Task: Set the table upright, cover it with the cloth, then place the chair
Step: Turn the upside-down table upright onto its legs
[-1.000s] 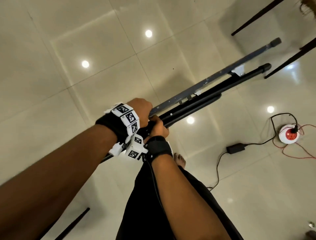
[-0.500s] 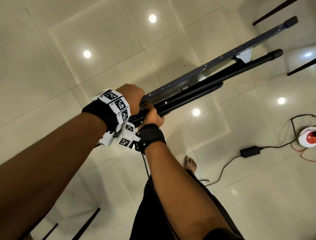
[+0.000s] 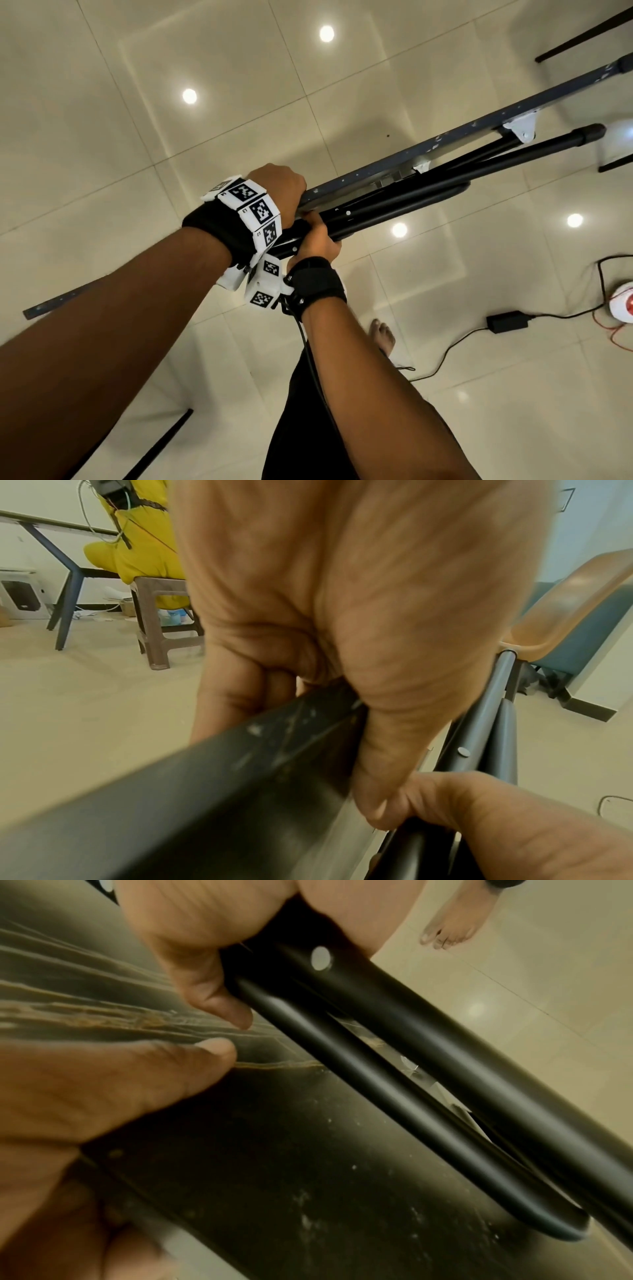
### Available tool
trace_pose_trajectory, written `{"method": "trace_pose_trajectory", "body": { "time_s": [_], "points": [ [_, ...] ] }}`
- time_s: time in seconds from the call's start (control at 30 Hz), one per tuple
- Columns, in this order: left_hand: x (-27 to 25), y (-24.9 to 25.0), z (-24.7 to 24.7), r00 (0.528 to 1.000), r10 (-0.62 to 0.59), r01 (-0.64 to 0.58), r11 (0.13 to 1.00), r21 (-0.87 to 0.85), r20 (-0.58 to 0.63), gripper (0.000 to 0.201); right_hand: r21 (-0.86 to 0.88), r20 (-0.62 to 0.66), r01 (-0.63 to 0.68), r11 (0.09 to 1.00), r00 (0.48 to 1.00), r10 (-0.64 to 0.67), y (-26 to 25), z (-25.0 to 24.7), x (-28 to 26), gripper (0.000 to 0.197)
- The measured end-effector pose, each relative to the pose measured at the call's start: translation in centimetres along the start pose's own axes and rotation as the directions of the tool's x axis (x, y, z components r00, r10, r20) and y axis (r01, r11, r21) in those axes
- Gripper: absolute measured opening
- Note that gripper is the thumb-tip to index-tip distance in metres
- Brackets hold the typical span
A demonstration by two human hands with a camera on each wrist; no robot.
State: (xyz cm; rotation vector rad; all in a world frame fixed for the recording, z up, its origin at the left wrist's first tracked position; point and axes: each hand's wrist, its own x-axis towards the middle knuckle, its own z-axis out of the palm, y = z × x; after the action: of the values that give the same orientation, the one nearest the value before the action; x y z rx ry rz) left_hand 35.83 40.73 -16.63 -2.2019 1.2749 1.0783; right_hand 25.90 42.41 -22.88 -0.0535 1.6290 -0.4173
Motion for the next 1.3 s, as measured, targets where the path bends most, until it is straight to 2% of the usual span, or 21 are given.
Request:
{"method": "trace_pose_trajectory", "body": {
  "time_s": [0.13,0.27,0.4,0.5,0.63,0.7,0.77,0.83,0.9,0.97,1.03,1.07,1.1,1.13,1.17,1.2,1.23,1.27,1.3],
  "points": [
    [-0.4,0.7,0.7,1.0,-0.007,0.007,1.0,0.009,-0.008,0.02,-0.077,0.1,0.019,0.997,0.995,-0.012,-0.2,-1.6,0.5,0.065],
    [-0.9,0.7,1.4,0.995,-0.017,0.015,1.0,-0.022,-0.096,0.013,-0.145,0.223,-0.017,0.989,0.974,0.049,-0.7,-4.2,1.4,0.067],
    [-0.6,0.5,1.2,0.995,-0.049,0.048,0.999,-0.012,-0.089,0.013,-0.255,0.305,-0.023,0.967,0.947,0.103,-2.3,-7.7,2.1,0.054],
    [-0.3,1.0,1.1,0.994,-0.091,0.092,0.996,0.014,-0.054,0.006,-0.342,0.329,-0.021,0.939,0.934,0.14,-3.3,-9.4,2.4,0.033],
    [-0.3,1.3,1.2,0.993,-0.1,0.102,0.994,0.033,-0.057,0.018,-0.449,0.297,-0.033,0.893,0.937,0.184,-3.4,-11.1,2.1,0.018],
    [-0.6,1.3,1.3,0.993,-0.102,0.106,0.993,0.047,-0.065,0.024,-0.537,0.277,-0.024,0.843,0.939,0.203,-3.1,-12.3,1.9,0.018],
    [-0.9,1.5,1.4,0.989,-0.101,0.106,0.993,0.046,-0.105,0.027,-0.679,0.256,0.031,0.734,0.946,0.198,-3.1,-14.2,2.1,0.027],
    [-1.2,1.4,1.6,0.986,-0.105,0.108,0.994,0.016,-0.128,0.026,-0.818,0.278,0.138,0.559,0.945,0.174,-3.9,-16.4,2.6,0.042],
    [-1.3,1.3,1.8,0.983,-0.121,0.122,0.993,-0.005,-0.139,0.026,-0.898,0.357,0.29,0.331,0.92,0.163,-5.9,-18.5,3.0,0.059],
    [-1.4,1.3,2.0,0.979,-0.137,0.136,0.991,-0.017,-0.152,0.029,-0.889,0.457,0.457,0.03,0.882,0.116,-8.8,-20.1,2.9,0.064],
    [-1.3,1.3,2.1,0.976,-0.146,0.147,0.989,-0.007,-0.164,0.034,-0.782,0.59,0.583,-0.222,0.806,0.042,-12.1,-20.5,2.2,0.055],
    [-1.3,1.3,2.1,0.974,-0.152,0.153,0.988,-0.007,-0.167,0.035,-0.709,0.667,0.633,-0.31,0.745,-0.003,-13.7,-20.2,1.6,0.047],
    [-1.3,1.4,2.3,0.972,-0.16,0.161,0.987,-0.01,-0.172,0.035,-0.624,0.752,0.681,-0.383,0.658,-0.054,-15.2,-19.6,1.1,0.035],
    [-1.3,1.4,2.3,0.97,-0.167,0.167,0.986,-0.014,-0.177,0.035,-0.517,0.84,0.732,-0.443,0.534,-0.098,-16.5,-18.6,0.6,0.025],
    [-1.4,1.5,2.3,0.968,-0.177,0.174,0.984,-0.031,-0.179,0.034,-0.397,0.912,0.773,-0.495,0.393,-0.117,-17.6,-17.3,0.1,0.024],
    [-1.5,1.6,2.6,0.965,-0.185,0.178,0.983,-0.055,-0.184,0.033,-0.278,0.959,0.793,-0.542,0.263,-0.107,-18.7,-15.9,-0.3,0.032],
    [-1.5,1.6,2.8,0.961,-0.192,0.18,0.981,-0.076,-0.197,0.033,-0.171,0.985,0.79,-0.588,0.156,-0.077,-19.6,-14.1,-0.7,0.042],
    [-1.5,1.6,3.0,0.957,-0.201,0.184,0.978,-0.099,-0.21,0.032,-0.073,0.997,0.76,-0.646,0.073,-0.027,-20.5,-12.2,-1.1,0.054],
    [-1.6,1.5,3.3,0.953,-0.211,0.188,0.975,-0.122,-0.219,0.032,0.005,0.999,0.702,-0.713,0.03,0.036,-21.0,-10.1,-1.2,0.066]
  ]
}}
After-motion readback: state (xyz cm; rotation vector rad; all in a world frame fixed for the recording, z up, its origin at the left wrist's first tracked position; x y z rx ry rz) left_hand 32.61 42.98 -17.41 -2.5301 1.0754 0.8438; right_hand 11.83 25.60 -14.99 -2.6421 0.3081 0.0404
